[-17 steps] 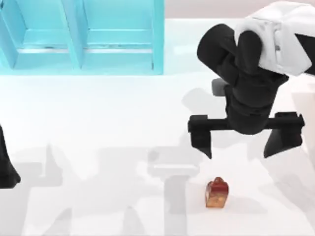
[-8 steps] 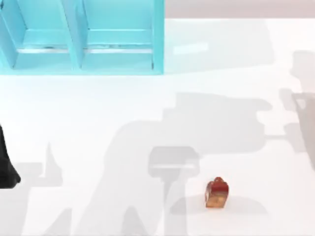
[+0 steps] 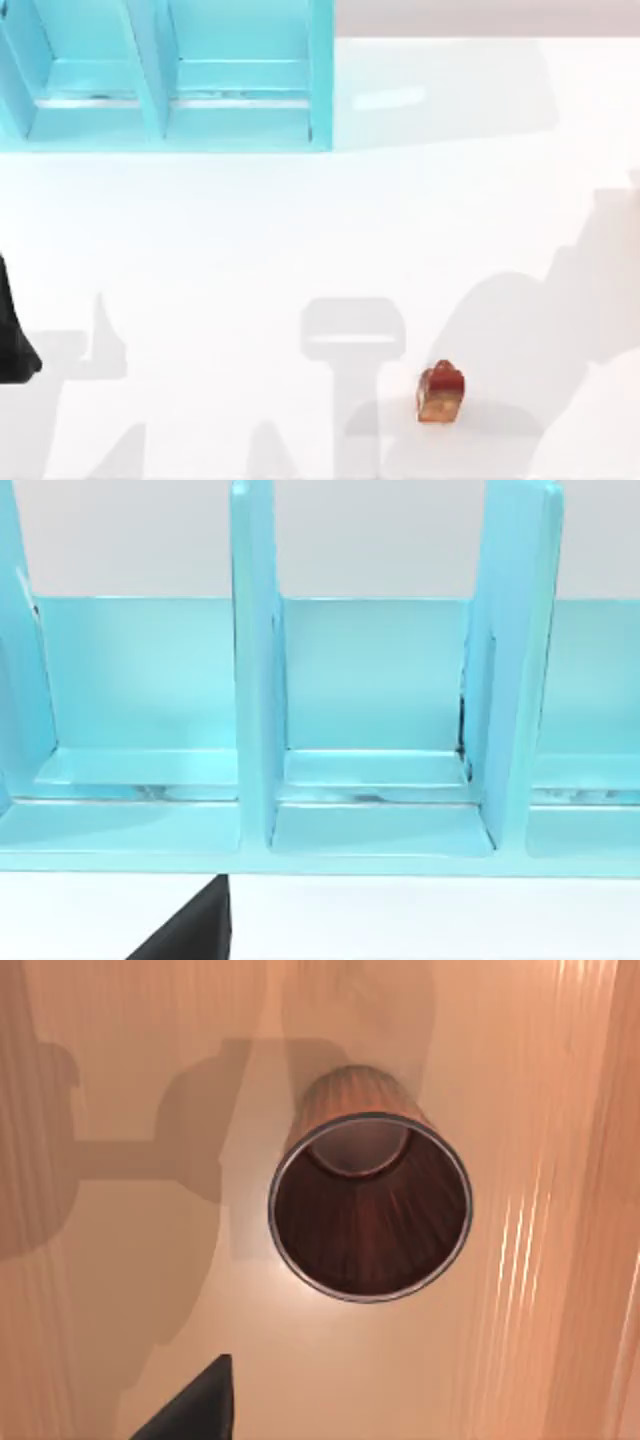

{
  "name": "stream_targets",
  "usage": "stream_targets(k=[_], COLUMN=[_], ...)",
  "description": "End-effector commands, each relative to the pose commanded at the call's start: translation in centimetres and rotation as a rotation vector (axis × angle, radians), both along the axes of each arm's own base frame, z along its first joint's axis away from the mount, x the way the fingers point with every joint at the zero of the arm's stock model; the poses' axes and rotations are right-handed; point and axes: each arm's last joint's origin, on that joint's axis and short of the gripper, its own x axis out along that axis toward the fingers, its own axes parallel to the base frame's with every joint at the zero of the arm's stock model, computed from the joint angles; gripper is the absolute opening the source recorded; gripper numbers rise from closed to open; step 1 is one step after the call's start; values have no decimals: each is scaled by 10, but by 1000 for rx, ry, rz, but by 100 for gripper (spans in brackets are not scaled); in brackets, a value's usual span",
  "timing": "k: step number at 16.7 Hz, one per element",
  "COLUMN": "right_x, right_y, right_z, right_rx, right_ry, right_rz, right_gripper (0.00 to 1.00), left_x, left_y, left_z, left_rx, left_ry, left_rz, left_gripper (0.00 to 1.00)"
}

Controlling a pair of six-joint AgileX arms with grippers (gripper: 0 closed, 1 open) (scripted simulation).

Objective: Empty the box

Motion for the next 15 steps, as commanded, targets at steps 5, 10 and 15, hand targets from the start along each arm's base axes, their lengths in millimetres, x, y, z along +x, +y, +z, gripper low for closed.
stream_targets(k=[5, 10, 15], right_x=[-1, -2, -8], right_y=[-1, 0, 4], right_z=[0, -24, -64], right_rx=[-1, 0, 3], right_ry=[-1, 1, 3], right_rz=[2, 0, 0], right_gripper=[100, 100, 100], left_x=[0, 0, 0], left_y=[0, 0, 0], left_z=[0, 0, 0], left_rx=[0, 0, 0], left_ry=[0, 0, 0], left_rz=[0, 0, 0], left_gripper=[100, 100, 100])
